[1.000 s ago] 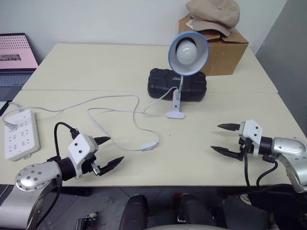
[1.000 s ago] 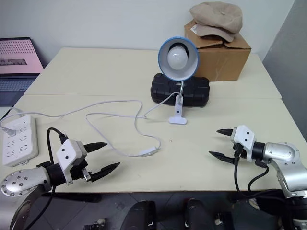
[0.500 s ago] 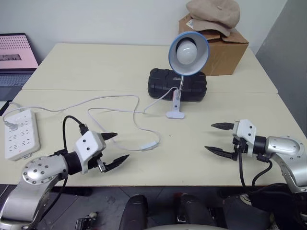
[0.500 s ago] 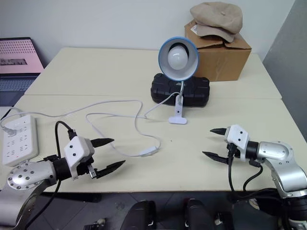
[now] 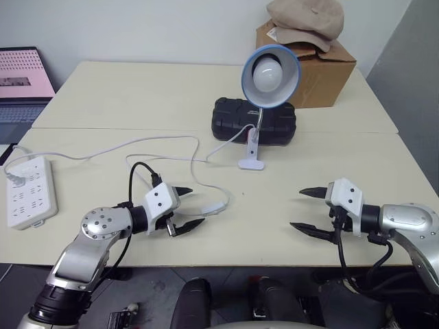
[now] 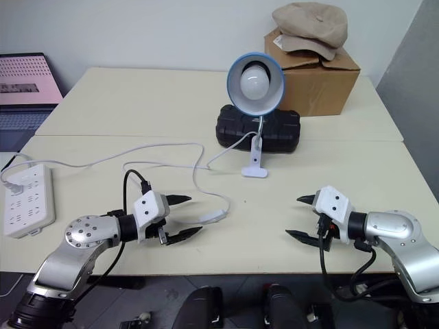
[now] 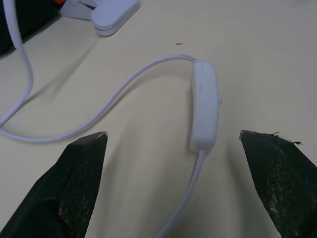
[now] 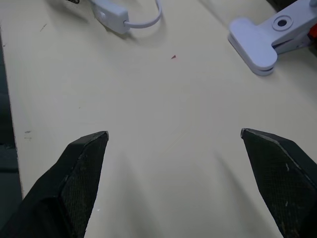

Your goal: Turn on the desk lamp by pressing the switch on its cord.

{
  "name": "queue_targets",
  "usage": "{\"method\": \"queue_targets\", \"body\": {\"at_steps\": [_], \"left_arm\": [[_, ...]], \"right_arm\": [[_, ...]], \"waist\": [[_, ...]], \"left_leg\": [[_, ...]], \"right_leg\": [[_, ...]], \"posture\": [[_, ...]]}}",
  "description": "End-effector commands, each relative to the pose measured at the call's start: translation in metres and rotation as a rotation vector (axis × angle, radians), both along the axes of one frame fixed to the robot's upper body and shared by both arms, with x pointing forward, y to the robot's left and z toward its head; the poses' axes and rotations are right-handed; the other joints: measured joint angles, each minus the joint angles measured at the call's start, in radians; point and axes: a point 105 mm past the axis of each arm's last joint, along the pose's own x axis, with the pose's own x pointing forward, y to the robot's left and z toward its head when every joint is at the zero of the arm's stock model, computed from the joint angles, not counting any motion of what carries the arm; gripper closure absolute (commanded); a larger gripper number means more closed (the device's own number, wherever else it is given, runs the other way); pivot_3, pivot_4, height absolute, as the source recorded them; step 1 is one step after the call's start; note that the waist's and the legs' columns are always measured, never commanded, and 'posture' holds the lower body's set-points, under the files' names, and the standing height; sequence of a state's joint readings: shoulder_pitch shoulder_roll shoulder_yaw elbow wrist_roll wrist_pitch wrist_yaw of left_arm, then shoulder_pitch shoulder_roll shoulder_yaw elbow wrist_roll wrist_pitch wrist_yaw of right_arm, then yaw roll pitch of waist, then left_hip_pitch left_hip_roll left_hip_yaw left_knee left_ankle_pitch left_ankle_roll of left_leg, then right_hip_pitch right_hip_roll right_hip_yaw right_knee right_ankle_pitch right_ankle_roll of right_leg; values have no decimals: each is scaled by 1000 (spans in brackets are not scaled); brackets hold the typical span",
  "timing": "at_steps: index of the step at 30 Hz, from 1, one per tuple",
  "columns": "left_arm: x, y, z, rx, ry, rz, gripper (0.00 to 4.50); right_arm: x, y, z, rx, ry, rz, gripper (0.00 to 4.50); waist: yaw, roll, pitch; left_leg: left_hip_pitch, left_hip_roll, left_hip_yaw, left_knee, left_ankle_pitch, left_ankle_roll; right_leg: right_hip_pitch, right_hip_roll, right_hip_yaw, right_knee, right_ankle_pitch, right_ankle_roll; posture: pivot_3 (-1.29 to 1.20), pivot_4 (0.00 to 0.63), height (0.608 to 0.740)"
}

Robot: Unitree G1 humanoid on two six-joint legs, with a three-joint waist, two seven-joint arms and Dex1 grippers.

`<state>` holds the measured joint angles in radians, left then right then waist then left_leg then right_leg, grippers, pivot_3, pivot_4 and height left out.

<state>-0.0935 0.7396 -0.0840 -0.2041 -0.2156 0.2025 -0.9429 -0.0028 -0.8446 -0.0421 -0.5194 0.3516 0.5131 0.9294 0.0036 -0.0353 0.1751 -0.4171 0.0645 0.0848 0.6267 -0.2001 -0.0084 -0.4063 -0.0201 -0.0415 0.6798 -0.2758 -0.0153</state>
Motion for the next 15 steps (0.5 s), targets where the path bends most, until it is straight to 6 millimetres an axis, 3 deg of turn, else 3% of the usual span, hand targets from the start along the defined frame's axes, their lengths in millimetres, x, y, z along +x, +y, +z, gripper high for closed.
{"method": "queue_targets", "body": {"at_steps": [1,4,15], "left_arm": [[1,-7,-2,-1,1,-56,51],[3,-8,-5,9,2,-71,51],[3,-19,-10,-16,-8,-98,2397]], "right_arm": [[-5,3,13,-2,-46,6,0],[-7,5,15,-1,-48,2,0],[-6,11,23,26,-50,21,0]], "waist": [[1,0,0],[-1,0,0],[-3,0,0]], "left_leg": [[0,0,0,0,0,0],[0,0,0,1,0,0],[0,0,-1,1,0,0]], "right_leg": [[0,0,0,0,0,0],[0,0,0,0,0,0],[0,0,0,0,0,1]], "posture": [[0,150,740],[0,150,740],[0,150,740]]}}
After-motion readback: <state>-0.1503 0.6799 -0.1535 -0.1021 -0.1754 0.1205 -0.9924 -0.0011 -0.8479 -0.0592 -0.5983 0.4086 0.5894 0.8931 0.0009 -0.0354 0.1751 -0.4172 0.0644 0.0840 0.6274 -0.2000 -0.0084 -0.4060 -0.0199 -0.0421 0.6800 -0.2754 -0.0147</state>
